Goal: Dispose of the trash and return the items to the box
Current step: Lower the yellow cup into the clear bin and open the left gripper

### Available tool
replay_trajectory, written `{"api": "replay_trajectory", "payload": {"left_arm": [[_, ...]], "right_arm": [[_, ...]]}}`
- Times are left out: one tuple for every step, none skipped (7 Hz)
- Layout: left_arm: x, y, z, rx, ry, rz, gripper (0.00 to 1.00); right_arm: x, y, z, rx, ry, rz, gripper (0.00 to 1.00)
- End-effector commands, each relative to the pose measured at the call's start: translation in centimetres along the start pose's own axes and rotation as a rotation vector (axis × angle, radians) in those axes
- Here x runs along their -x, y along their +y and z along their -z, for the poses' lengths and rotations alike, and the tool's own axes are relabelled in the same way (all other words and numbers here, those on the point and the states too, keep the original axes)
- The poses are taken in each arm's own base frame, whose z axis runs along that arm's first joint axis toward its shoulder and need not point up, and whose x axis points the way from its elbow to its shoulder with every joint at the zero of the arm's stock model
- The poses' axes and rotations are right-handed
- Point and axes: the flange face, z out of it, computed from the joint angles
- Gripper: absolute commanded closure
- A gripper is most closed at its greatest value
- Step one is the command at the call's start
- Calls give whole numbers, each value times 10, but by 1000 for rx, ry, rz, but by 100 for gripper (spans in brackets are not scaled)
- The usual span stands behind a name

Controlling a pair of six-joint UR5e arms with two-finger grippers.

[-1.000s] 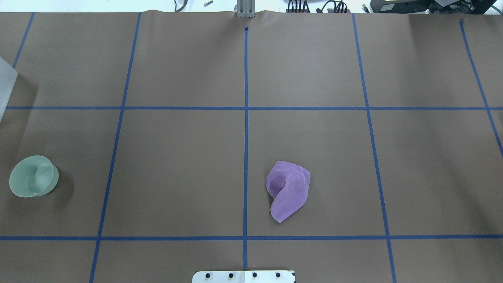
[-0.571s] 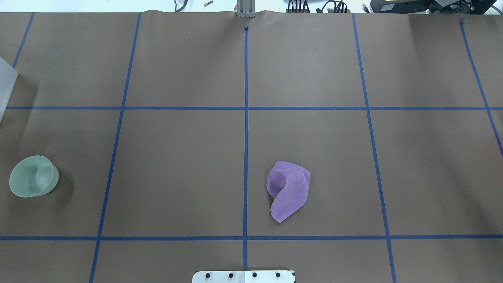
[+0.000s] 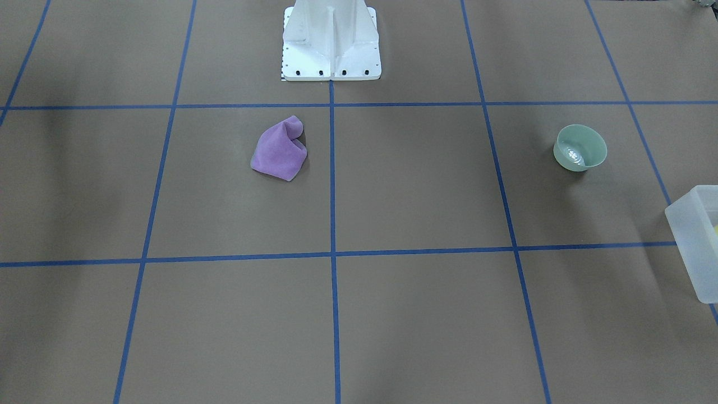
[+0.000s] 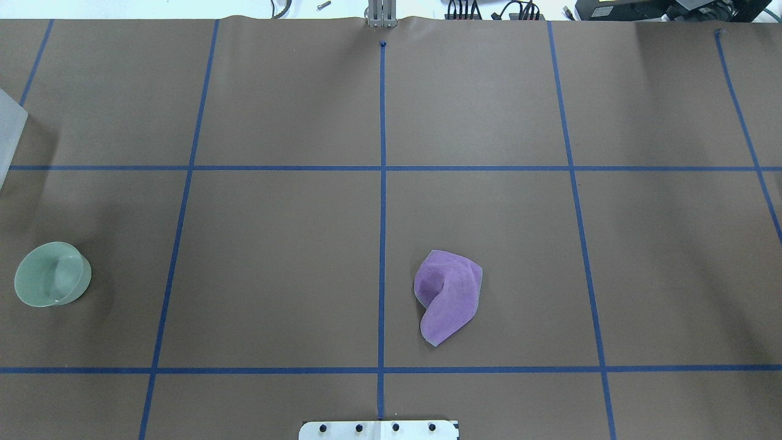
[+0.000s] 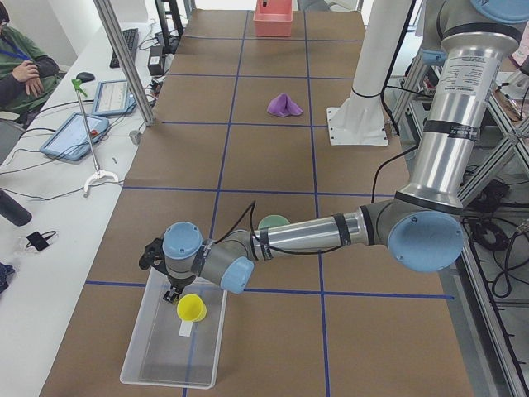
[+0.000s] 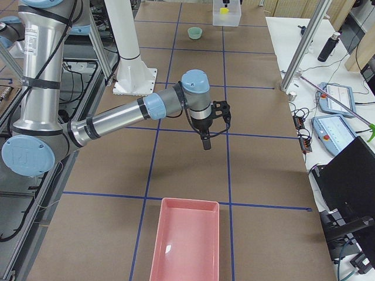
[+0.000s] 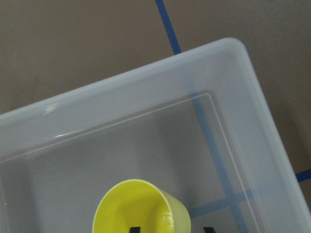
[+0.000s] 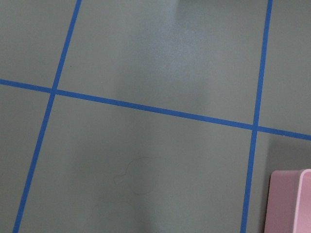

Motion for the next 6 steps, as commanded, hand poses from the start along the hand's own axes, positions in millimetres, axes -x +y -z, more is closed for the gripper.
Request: {"api": "replay_trajectory", "payload": {"left_arm": [[-42,-4,48,-1,8,48,2],[-71,9,63,-39,35,164,2],[-115,34,45,-51,82,106,2],[-144,59,21,-61,129,96,2],[-176,81,-2,-59,173,139,2],[-202,96,-25,-54,164,149,2]], "right_arm": [[-1,0,-1,1,0,-3,0],[-1,1,-1,3,1,-2,0],[-1,1,-1,4,-1,-5,0],[-1,1,-1,3,-2,-4,0],[-1,1,-1,4,-1,-5,0],[-1,1,-1,4,-1,-5,0]]}}
